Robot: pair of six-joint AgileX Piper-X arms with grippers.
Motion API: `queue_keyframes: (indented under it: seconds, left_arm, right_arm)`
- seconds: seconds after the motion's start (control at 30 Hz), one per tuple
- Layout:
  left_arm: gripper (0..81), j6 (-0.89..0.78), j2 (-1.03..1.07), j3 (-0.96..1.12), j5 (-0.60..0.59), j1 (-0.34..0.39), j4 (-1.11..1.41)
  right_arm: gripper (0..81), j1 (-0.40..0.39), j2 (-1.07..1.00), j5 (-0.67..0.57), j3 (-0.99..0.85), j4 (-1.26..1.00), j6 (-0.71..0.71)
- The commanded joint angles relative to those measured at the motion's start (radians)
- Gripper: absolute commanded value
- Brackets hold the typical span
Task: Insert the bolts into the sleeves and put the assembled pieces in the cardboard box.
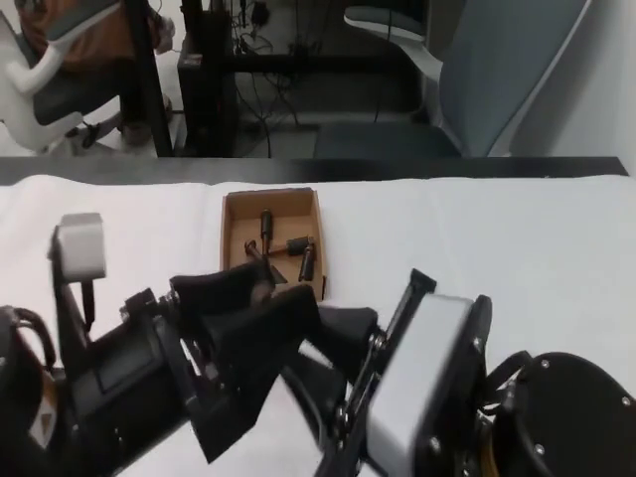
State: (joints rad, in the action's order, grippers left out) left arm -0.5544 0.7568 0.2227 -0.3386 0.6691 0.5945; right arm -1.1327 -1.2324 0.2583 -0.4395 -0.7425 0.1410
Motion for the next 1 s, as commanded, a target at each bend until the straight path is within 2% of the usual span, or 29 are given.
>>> queue_keyframes:
  seconds: [0.0, 0.1, 0.17, 0.2, 0.23, 0.27, 0.33, 0.4, 0.5, 0.63, 0.73, 0.8, 0.97]
  left_arm:
    - [70.0, -0.001, -0.036, 0.004, 0.004, -0.003, 0.176]
    - [70.0, 0.000, -0.092, 0.006, 0.004, -0.029, 0.287]
    - [70.0, 0.000, -0.156, 0.004, -0.015, -0.051, 0.248]
    - [66.4, 0.000, -0.182, 0.003, -0.031, -0.061, 0.187]
    - [55.6, 0.010, -0.213, 0.003, -0.053, -0.072, 0.113]
    - [34.3, 0.048, -0.245, 0.003, -0.084, -0.081, -0.023]
    - [0.8, 0.191, -0.304, 0.003, -0.092, -0.090, -0.293]
    - [1.8, 0.369, -0.344, 0.003, -0.020, -0.089, -0.523]
    - [1.8, 0.535, -0.373, 0.003, 0.133, -0.089, -0.761]
    - [1.8, 0.499, -0.372, 0.007, 0.201, -0.089, -0.848]
    - [1.8, 0.536, -0.372, 0.008, 0.363, -0.089, -0.892]
    - [1.8, 0.595, -0.372, 0.016, 0.428, -0.089, -0.923]
    - [1.8, 0.601, -0.372, 0.018, 0.401, -0.089, -0.926]
  right_arm:
    - [0.6, 0.011, 0.013, 0.128, -0.011, 0.089, 0.002]
    - [0.6, 0.047, 0.013, 0.128, -0.011, 0.167, -0.003]
    - [0.6, 0.081, 0.013, 0.128, -0.011, 0.190, -0.022]
    - [0.6, 0.104, 0.013, 0.120, -0.015, 0.193, -0.035]
    - [0.6, 0.128, 0.013, 0.099, -0.022, 0.196, -0.038]
    - [0.6, 0.152, 0.013, 0.056, -0.042, 0.220, -0.038]
    - [0.6, 0.194, 0.008, 0.006, -0.098, 0.319, -0.038]
    - [0.6, 0.229, -0.013, -0.043, -0.186, 0.480, -0.035]
    - [0.6, 0.270, -0.078, -0.080, -0.334, 0.698, -0.035]
    - [0.6, 0.324, -0.210, -0.106, -0.547, 0.907, -0.039]
    - [0.6, 0.372, -0.337, -0.138, -0.690, 0.989, -0.053]
    - [0.6, 0.403, -0.422, -0.149, -0.789, 1.035, -0.070]
    - [0.6, 0.472, -0.660, -0.200, -1.025, 1.150, -0.070]
